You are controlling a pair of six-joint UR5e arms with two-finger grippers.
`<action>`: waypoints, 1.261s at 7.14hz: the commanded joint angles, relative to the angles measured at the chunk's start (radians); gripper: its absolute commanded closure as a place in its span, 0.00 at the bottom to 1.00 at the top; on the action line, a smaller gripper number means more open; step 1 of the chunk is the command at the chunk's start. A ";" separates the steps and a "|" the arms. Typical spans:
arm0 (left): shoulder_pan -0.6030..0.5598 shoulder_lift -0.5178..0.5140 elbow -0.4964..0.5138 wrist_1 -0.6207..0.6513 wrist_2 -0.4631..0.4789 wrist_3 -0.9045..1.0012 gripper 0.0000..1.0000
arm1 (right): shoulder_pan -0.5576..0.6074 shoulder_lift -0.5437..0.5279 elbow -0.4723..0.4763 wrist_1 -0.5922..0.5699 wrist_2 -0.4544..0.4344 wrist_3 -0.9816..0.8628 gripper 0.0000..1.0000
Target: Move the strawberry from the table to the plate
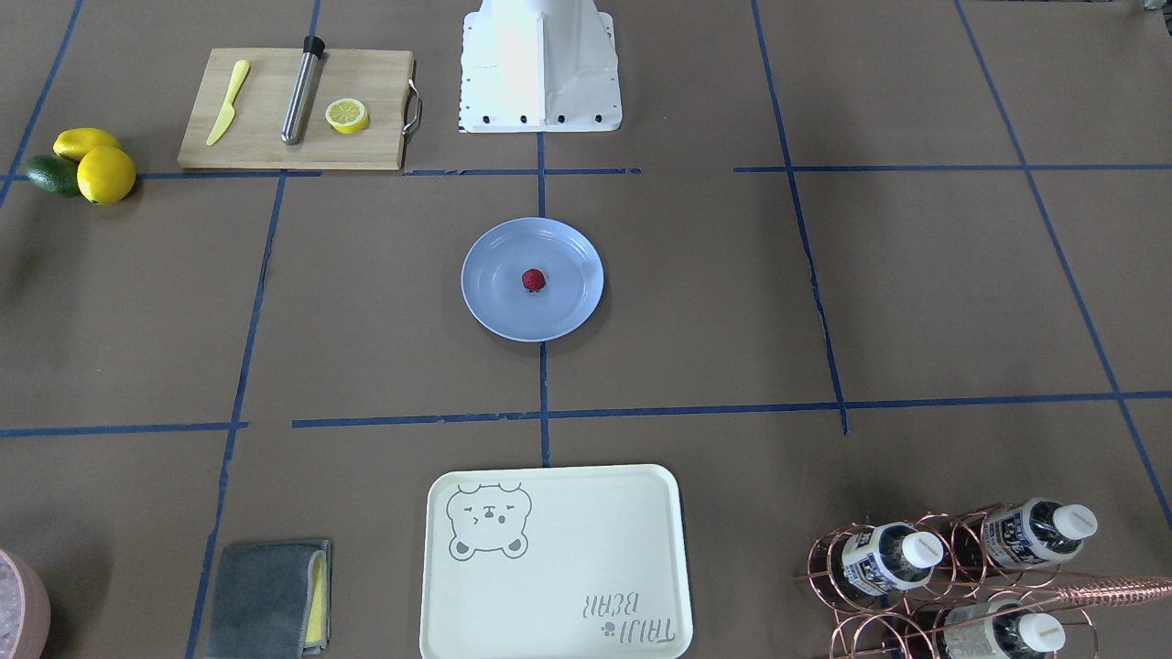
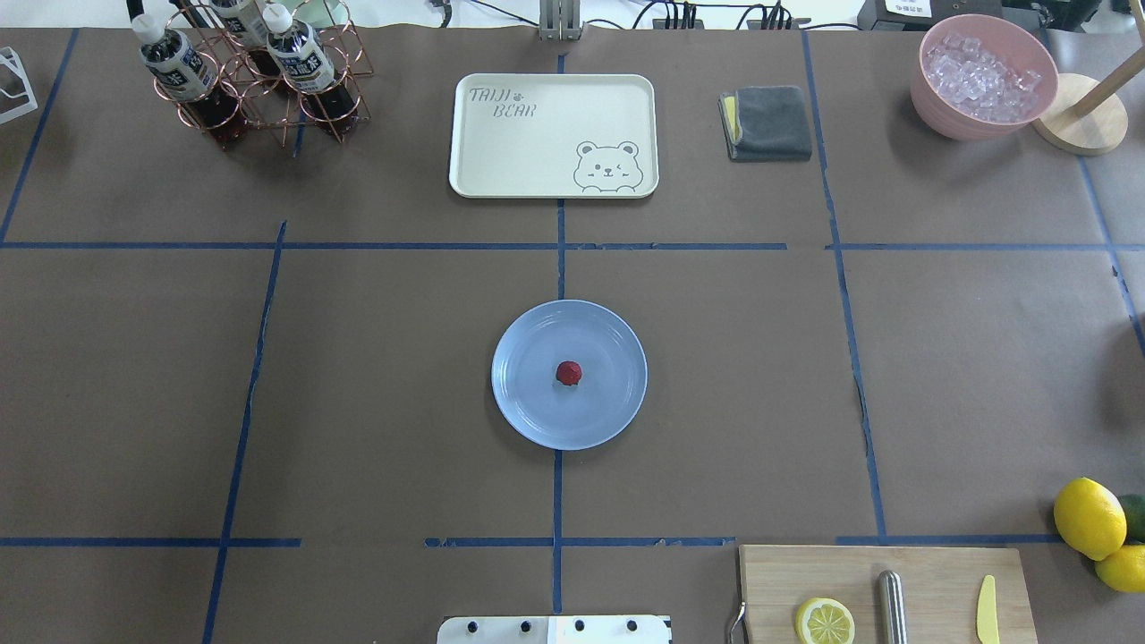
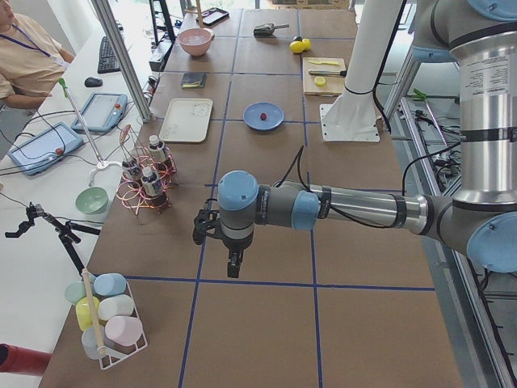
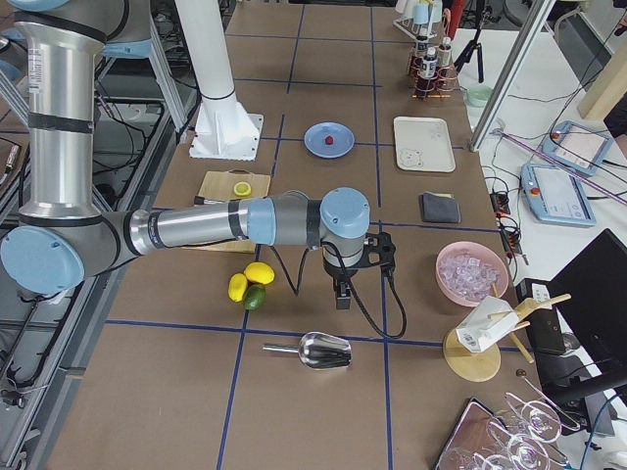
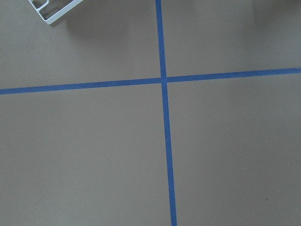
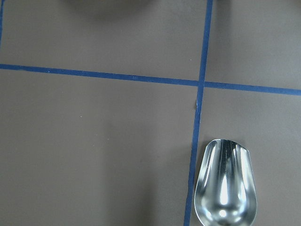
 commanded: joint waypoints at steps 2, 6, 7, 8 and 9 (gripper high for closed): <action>-0.001 0.017 -0.018 0.002 0.002 0.009 0.00 | -0.001 -0.003 -0.001 -0.001 0.001 0.001 0.00; -0.004 0.023 -0.035 -0.007 -0.012 0.006 0.00 | -0.001 -0.001 0.003 0.005 0.000 -0.001 0.00; -0.006 0.018 -0.012 0.009 -0.012 0.007 0.00 | -0.001 -0.001 -0.001 0.005 -0.002 -0.002 0.00; -0.006 -0.006 -0.032 0.075 -0.012 0.007 0.00 | -0.001 -0.001 -0.010 0.000 -0.002 -0.005 0.00; -0.001 -0.087 0.004 0.153 0.000 0.009 0.00 | 0.000 -0.013 -0.004 0.000 0.001 -0.007 0.00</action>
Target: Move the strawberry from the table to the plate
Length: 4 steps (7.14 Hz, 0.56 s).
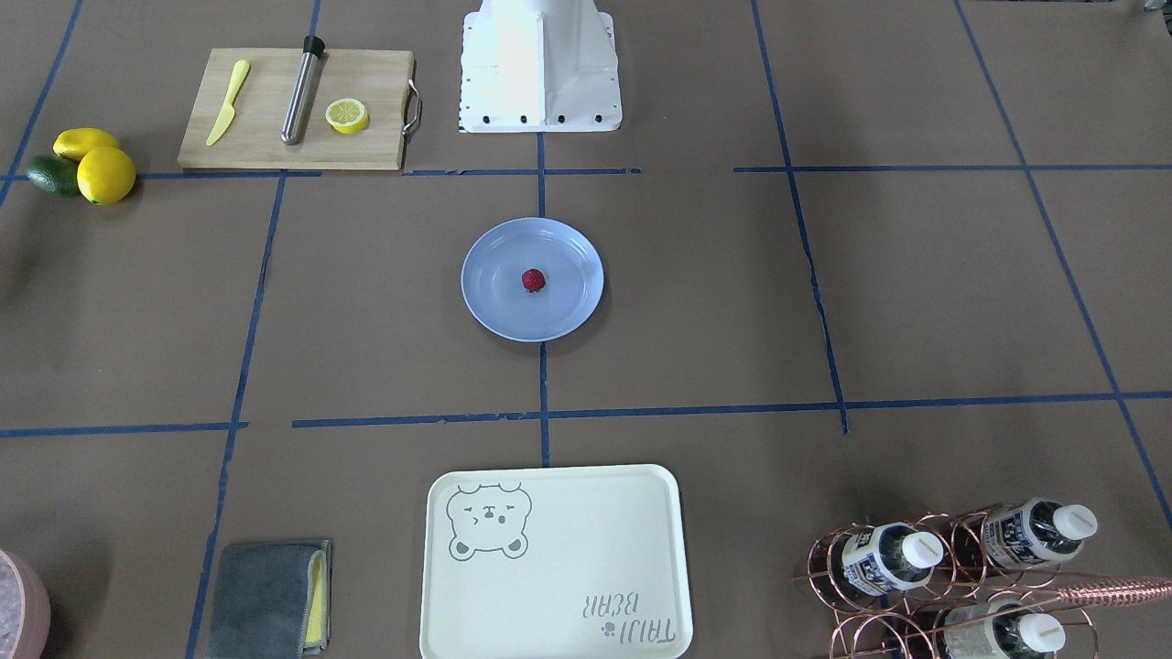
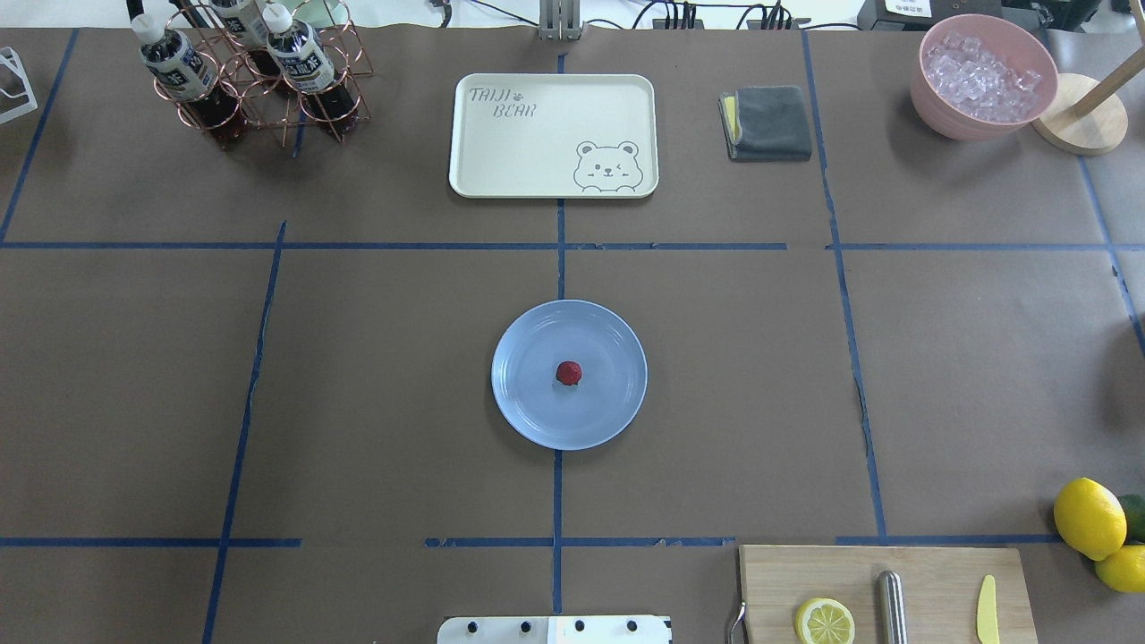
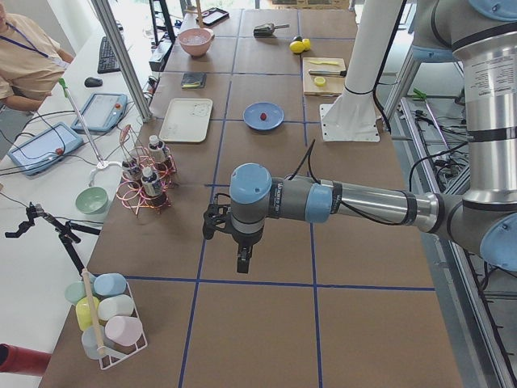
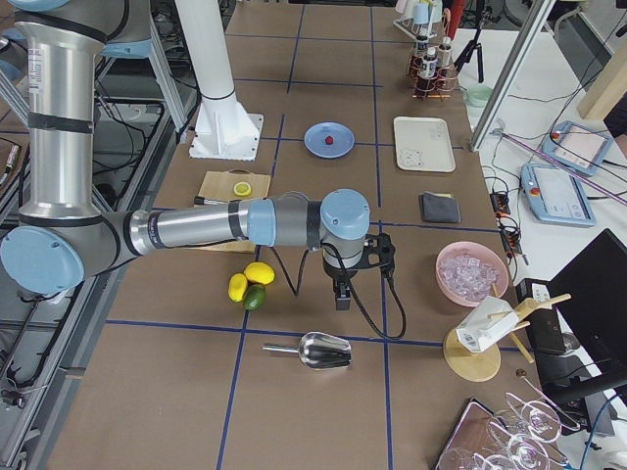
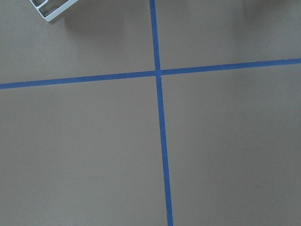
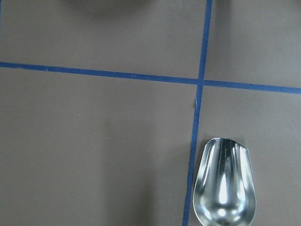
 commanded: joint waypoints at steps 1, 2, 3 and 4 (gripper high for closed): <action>0.009 -0.087 0.056 0.087 0.009 0.000 0.00 | 0.001 -0.011 0.001 0.000 0.002 -0.002 0.00; -0.003 -0.071 0.040 0.087 0.012 0.003 0.00 | 0.001 -0.008 -0.002 0.002 0.002 -0.002 0.00; -0.012 -0.055 0.035 0.084 0.012 0.032 0.00 | 0.001 -0.009 -0.005 0.002 0.002 -0.002 0.00; -0.012 -0.060 0.049 0.087 0.011 0.074 0.00 | 0.003 -0.012 -0.007 -0.001 0.004 -0.004 0.00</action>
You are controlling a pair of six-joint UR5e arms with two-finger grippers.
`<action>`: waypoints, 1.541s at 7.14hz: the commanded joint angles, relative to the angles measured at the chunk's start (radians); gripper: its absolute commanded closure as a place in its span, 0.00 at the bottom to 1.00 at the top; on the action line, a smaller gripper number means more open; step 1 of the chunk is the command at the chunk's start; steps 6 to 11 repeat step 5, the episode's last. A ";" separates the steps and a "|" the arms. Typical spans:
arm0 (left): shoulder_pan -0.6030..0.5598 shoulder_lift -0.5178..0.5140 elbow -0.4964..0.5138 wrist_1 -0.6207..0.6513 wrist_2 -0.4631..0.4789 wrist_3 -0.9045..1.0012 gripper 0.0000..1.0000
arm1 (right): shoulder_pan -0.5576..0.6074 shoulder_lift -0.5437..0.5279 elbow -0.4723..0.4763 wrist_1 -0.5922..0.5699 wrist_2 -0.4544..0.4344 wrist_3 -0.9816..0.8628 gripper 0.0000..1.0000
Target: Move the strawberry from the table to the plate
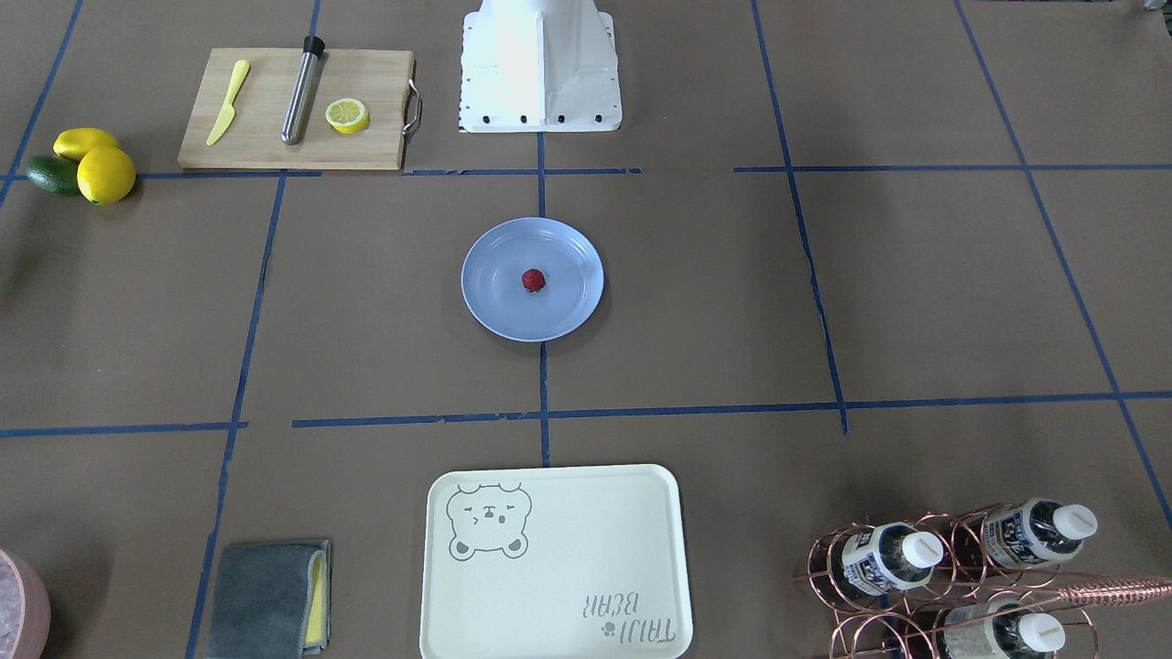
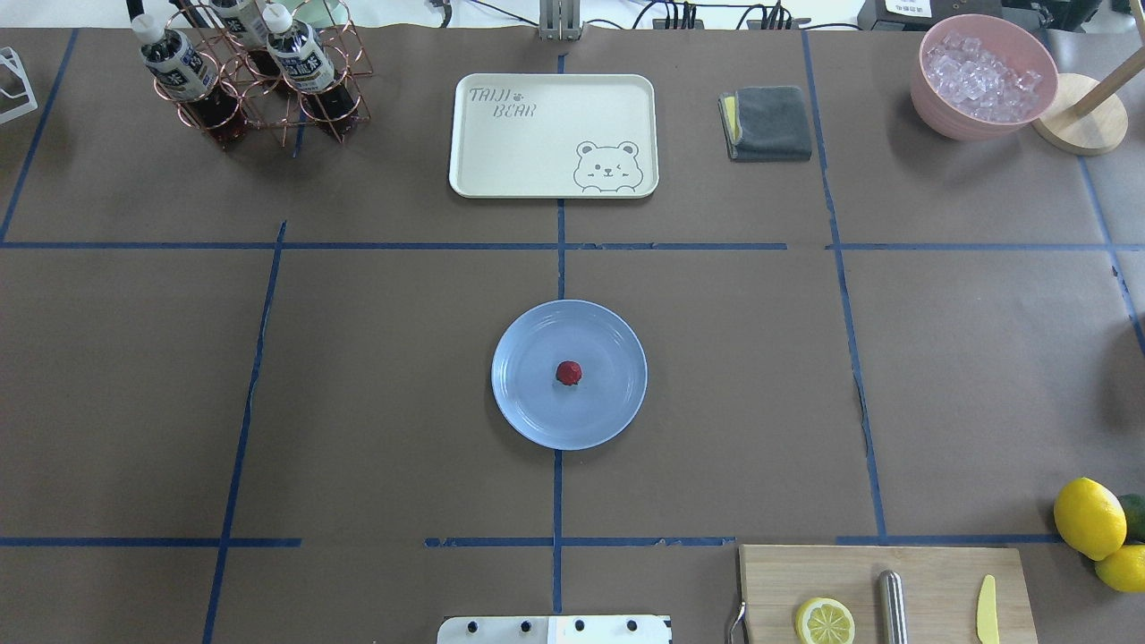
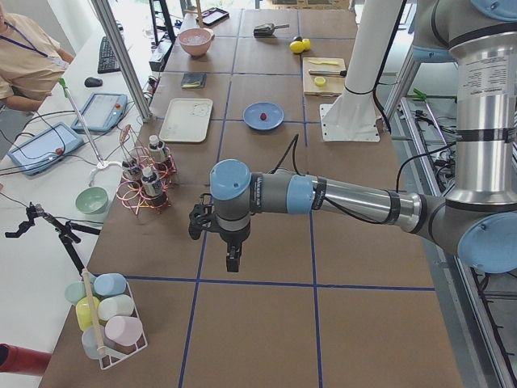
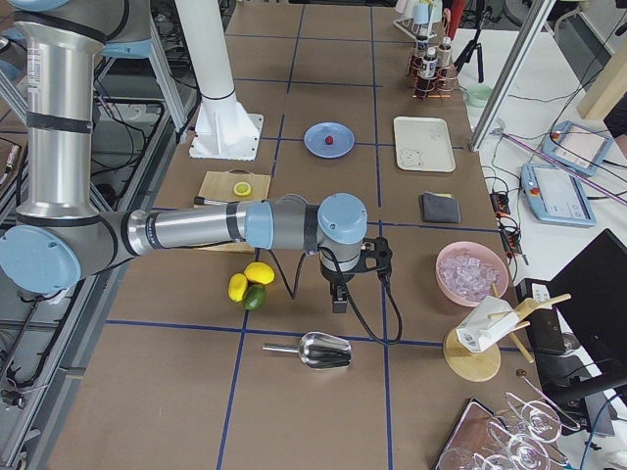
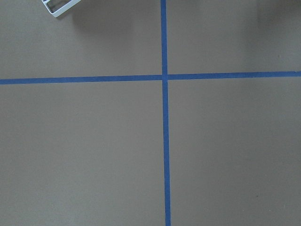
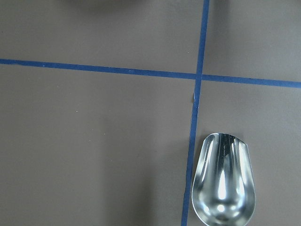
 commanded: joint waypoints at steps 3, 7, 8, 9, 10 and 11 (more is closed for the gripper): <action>-0.002 -0.014 -0.001 0.004 -0.005 0.042 0.00 | -0.017 0.002 -0.028 0.007 -0.025 -0.001 0.00; -0.002 -0.066 0.024 0.001 -0.005 0.042 0.00 | -0.030 0.004 -0.030 0.009 -0.025 0.002 0.00; -0.002 -0.066 0.024 0.001 -0.005 0.042 0.00 | -0.030 0.004 -0.030 0.009 -0.025 0.002 0.00; -0.002 -0.066 0.024 0.001 -0.005 0.042 0.00 | -0.030 0.004 -0.030 0.009 -0.025 0.002 0.00; -0.002 -0.066 0.024 0.001 -0.005 0.042 0.00 | -0.030 0.004 -0.030 0.009 -0.025 0.002 0.00; -0.002 -0.066 0.024 0.001 -0.005 0.042 0.00 | -0.030 0.004 -0.030 0.009 -0.025 0.002 0.00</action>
